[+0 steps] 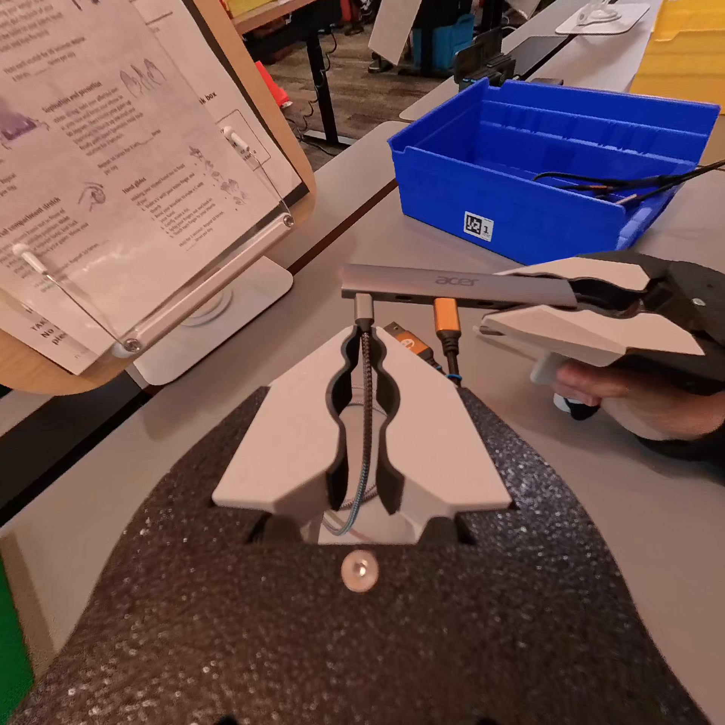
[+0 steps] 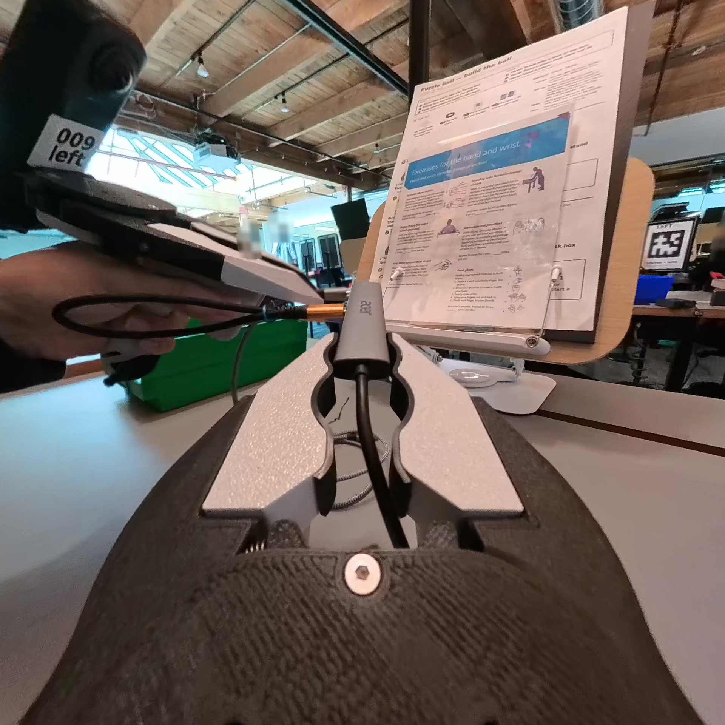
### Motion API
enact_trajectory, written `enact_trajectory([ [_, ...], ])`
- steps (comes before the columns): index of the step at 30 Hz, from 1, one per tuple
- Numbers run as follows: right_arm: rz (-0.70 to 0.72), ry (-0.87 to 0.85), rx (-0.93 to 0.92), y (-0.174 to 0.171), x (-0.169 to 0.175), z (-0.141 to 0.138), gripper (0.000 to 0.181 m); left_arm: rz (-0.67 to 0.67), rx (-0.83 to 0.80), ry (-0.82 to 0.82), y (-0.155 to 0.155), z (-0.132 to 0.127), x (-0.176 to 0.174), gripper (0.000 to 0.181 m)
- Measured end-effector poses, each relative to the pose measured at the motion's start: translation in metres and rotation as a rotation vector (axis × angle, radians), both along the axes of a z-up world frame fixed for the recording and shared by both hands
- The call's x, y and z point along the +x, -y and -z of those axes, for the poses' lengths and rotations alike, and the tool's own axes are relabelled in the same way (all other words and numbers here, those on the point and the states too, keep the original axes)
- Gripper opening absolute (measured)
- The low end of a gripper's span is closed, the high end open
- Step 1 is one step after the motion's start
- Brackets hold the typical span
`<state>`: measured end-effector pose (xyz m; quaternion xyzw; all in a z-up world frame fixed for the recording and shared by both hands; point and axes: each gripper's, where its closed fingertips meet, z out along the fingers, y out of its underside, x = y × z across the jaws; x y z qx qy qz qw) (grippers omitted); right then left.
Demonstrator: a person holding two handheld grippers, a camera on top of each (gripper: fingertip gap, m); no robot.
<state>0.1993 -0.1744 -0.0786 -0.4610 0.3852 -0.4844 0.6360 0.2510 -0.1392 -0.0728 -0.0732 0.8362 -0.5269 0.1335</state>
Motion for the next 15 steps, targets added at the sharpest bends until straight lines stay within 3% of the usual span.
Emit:
enact_trajectory([
  [15,0.019,0.029,-0.004,0.0042,0.0004,-0.0005,0.025,0.004,-0.002,-0.078,0.0018,0.0093,-0.0052,0.003],
])
